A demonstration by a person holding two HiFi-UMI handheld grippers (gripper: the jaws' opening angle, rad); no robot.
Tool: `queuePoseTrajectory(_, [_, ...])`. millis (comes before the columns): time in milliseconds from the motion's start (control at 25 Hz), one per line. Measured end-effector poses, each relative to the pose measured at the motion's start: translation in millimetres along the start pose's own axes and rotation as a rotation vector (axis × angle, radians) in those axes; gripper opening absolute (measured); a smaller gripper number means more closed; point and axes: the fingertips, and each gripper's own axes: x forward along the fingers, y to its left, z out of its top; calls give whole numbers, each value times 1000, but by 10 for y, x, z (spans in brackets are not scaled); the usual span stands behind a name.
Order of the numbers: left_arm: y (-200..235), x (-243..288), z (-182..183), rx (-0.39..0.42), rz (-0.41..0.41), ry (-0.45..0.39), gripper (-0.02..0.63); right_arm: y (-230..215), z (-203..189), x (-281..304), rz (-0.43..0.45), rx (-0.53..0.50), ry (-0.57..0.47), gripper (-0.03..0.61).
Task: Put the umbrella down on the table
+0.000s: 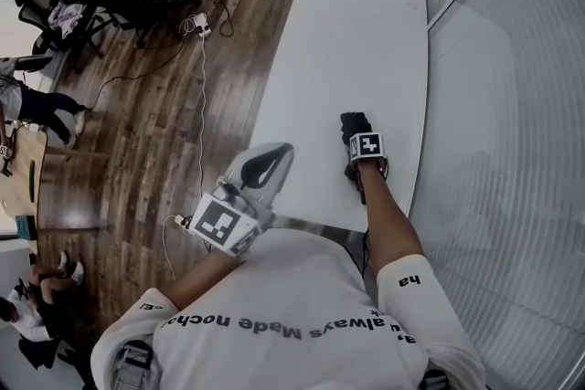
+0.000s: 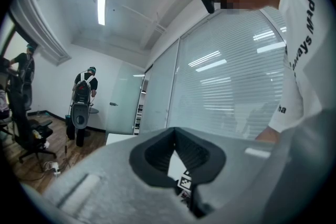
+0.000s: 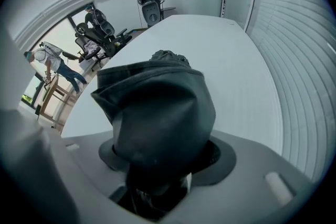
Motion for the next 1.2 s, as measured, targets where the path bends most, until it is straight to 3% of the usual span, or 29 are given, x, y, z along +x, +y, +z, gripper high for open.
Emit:
queuePoseTrajectory(720, [-85, -8, -39, 5, -10, 0, 3, 35, -37, -33, 24, 15, -21, 279])
queuePoseTrajectory(1200, [-196, 90, 38, 14, -58, -21, 3, 65, -3, -541, 42, 43, -176, 253])
